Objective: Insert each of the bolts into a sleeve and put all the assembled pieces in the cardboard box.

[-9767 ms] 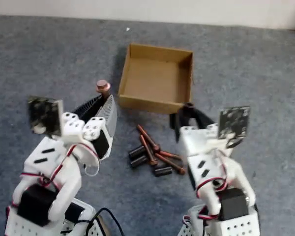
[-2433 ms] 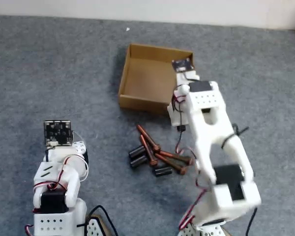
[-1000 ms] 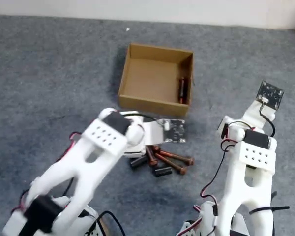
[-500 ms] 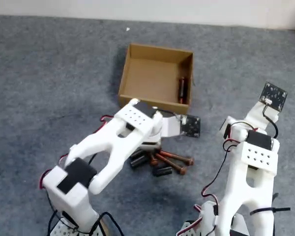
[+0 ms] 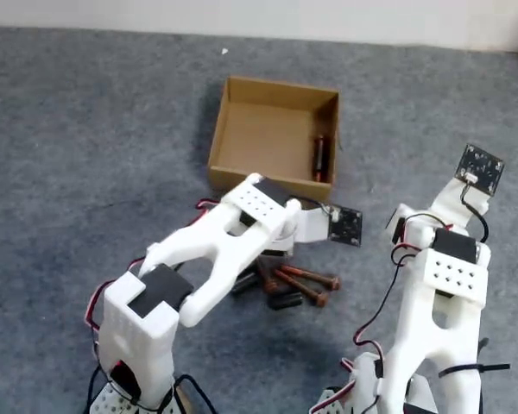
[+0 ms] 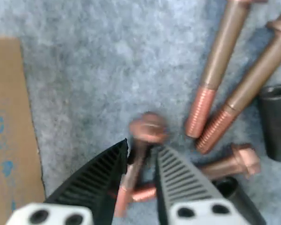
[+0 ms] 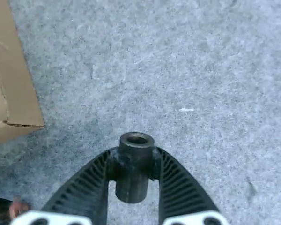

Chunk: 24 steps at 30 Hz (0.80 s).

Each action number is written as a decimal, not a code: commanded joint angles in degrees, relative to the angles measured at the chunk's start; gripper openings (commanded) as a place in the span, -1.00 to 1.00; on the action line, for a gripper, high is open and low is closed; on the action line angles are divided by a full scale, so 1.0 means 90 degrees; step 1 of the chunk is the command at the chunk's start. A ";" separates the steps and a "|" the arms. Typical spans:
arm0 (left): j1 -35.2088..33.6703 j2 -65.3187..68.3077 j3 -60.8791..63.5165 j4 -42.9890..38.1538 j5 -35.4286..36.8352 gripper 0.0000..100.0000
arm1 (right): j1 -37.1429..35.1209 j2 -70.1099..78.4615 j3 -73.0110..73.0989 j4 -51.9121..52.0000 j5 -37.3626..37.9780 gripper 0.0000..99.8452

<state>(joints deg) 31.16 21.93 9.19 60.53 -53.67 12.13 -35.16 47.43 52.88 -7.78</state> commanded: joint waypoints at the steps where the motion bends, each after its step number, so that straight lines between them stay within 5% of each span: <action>1: 0.0151 -0.0044 -0.0151 -0.0049 0.0000 -0.99 | 0.0054 -0.0220 -0.0073 -0.0161 -0.0049 -0.99; 7: -0.0044 -0.0249 -0.0142 -0.0049 0.0059 -0.99 | 0.0054 -0.0230 -0.0063 -0.0151 -0.0039 -0.99; 24: -0.1216 -0.4537 0.0874 0.0088 0.3272 -0.99 | -0.0601 -0.1158 -0.0415 0.0728 -0.0020 -0.99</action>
<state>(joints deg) 21.23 -6.64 14.73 61.14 -32.57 9.49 -39.56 47.25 58.33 -7.78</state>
